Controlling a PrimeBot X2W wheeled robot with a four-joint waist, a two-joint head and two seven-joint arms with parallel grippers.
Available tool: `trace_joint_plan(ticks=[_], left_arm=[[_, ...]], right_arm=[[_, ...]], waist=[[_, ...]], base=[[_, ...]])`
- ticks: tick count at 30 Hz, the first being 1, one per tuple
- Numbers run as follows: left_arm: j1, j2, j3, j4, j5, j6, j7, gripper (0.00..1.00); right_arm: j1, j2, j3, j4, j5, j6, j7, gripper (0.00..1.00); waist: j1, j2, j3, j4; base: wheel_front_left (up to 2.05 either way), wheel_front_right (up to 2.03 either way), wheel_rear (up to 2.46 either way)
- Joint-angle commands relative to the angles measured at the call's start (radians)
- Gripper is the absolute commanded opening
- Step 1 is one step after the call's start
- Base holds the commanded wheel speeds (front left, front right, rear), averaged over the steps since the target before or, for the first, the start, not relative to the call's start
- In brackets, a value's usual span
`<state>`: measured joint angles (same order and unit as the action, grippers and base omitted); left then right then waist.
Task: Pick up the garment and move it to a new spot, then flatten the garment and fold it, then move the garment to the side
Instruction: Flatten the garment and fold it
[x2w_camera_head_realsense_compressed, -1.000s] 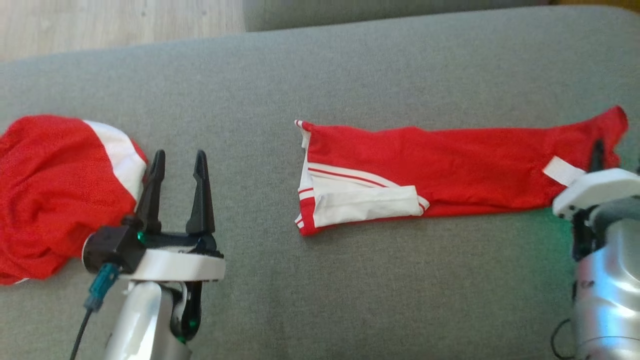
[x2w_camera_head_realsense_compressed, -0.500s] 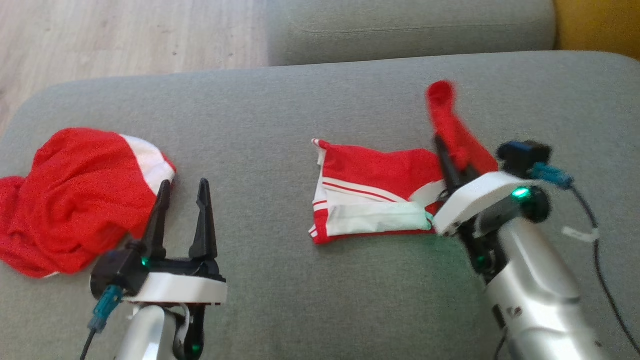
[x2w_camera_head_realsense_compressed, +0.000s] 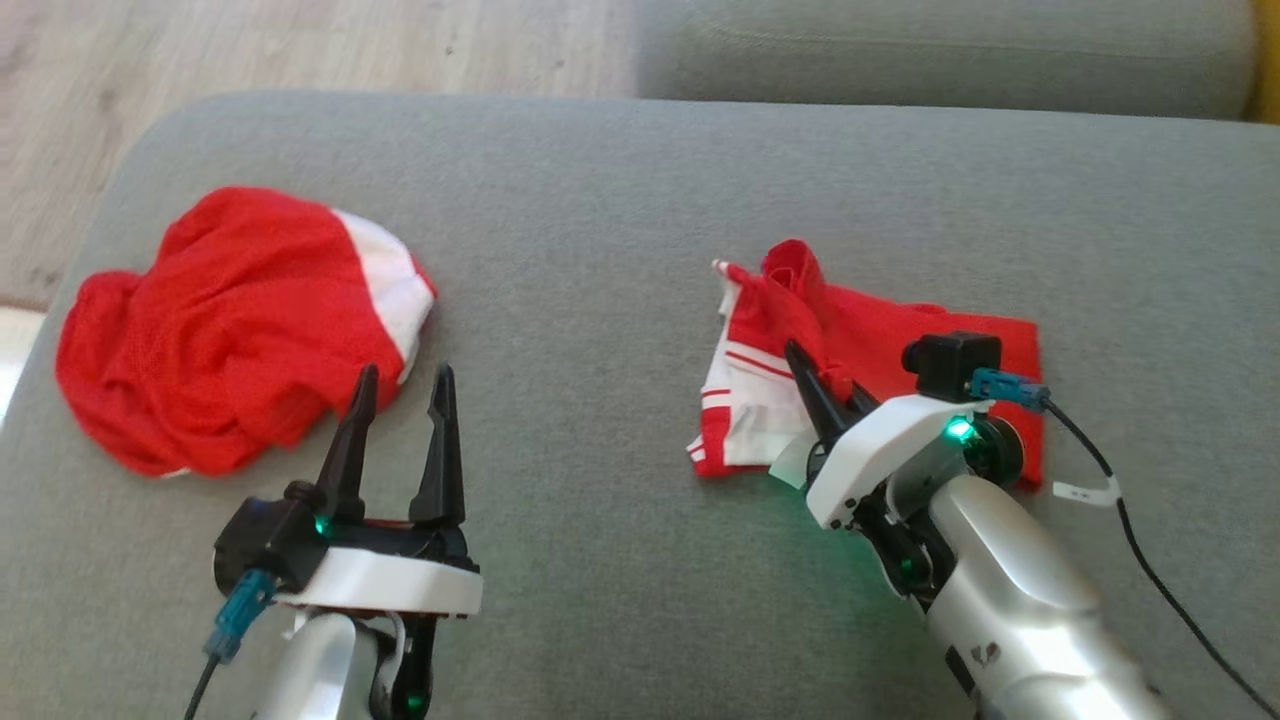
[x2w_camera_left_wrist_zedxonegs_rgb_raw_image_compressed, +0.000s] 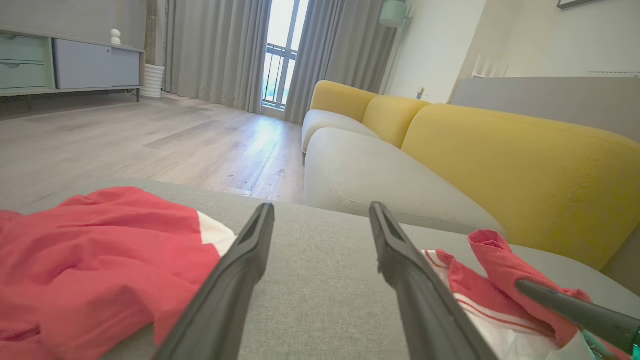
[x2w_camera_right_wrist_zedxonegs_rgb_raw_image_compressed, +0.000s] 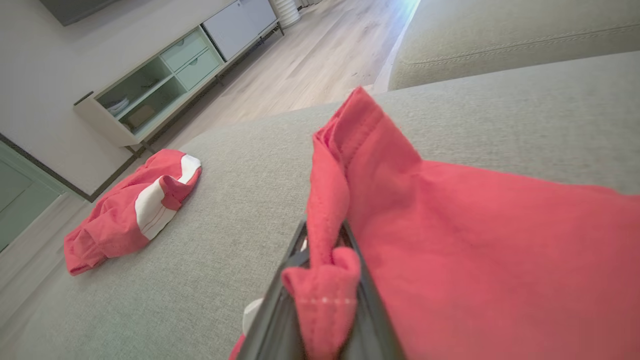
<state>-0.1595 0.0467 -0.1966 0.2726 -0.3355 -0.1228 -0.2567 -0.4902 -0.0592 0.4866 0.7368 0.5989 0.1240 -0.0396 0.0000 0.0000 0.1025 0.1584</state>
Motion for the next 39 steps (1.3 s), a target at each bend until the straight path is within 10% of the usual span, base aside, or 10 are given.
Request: trace_joint_plan(ticks=[1, 4, 6, 19, 28, 39], left_arm=[[-0.048, 0.004, 0.026, -0.027, -0.011, 0.007, -0.005, 1.0], [-0.051, 0.004, 0.026, -0.025, -0.013, 0.008, -0.005, 1.0], [-0.052, 0.004, 0.026, -0.023, -0.013, 0.008, -0.005, 1.0], [-0.056, 0.004, 0.081, -0.04, 0.003, 0.007, -0.005, 1.0], [-0.056, 0.004, 0.074, -0.11, 0.004, 0.008, -0.005, 1.0], [-0.066, 0.004, 0.063, -0.15, 0.012, 0.019, -0.005, 1.0]], right_arm=[[-0.048, 0.009, 0.041, -0.015, 0.026, 0.007, -0.024, 0.0], [-0.059, 0.009, 0.081, 0.015, 0.058, 0.007, -0.046, 0.0], [-0.062, 0.009, 0.116, 0.021, 0.096, 0.007, -0.05, 1.0], [-0.163, 0.009, 0.191, 0.061, 0.205, 0.007, -0.156, 1.0], [-0.233, -0.032, -0.04, 0.174, -0.106, 0.007, -0.221, 1.0], [0.019, -0.066, -0.388, -0.13, -0.438, 0.007, -0.222, 1.0]], waist=[[0.0, 0.0, 0.016, 0.02], [0.0, 0.0, 0.022, 0.029], [0.0, 0.0, 0.023, 0.032], [0.0, 0.0, 0.001, -0.048], [0.0, 0.0, 0.0, -0.141], [0.0, 0.0, 0.012, -0.2]], base=[[0.0, 0.0, 0.0], [0.0, 0.0, 0.0], [0.0, 0.0, 0.0], [0.0, 0.0, 0.0], [0.0, 0.0, 0.0], [0.0, 0.0, 0.0]])
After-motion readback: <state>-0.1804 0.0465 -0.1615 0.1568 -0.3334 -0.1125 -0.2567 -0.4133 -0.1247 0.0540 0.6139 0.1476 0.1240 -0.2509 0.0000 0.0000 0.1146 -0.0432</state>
